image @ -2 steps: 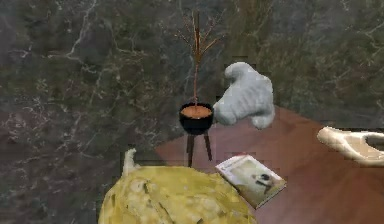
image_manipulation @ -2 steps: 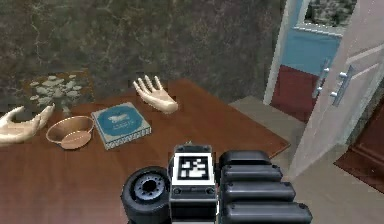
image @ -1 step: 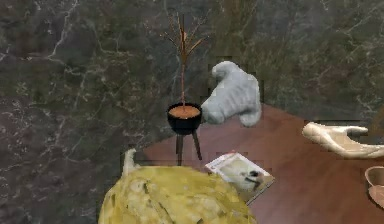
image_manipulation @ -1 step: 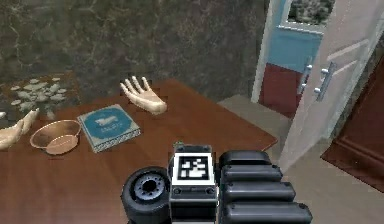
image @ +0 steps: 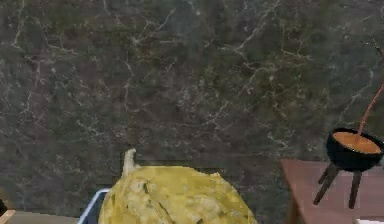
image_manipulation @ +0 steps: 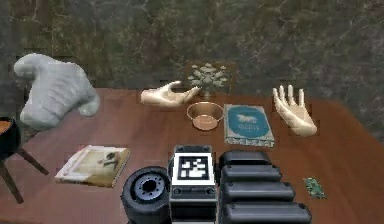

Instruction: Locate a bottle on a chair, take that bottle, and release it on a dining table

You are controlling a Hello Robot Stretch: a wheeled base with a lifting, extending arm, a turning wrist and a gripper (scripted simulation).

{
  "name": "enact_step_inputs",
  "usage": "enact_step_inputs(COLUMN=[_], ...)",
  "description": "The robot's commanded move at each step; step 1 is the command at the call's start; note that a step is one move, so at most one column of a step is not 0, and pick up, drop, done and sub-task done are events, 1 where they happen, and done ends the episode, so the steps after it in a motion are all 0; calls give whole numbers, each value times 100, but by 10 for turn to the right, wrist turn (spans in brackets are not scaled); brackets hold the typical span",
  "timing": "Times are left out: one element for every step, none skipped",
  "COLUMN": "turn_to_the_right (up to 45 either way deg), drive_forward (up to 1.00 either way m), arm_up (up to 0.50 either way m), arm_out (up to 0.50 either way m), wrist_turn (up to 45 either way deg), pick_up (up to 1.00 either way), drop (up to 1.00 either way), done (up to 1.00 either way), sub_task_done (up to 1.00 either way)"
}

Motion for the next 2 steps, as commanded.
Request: enact_step_inputs(turn_to_the_right=[-300, 450], drive_forward=[0, 0], arm_up=[0, 0], arm_out=[0, 0], wrist_turn=[0, 0], pick_up=[0, 0], drop=[0, 0], done=[0, 0], sub_task_done=[0, 0])
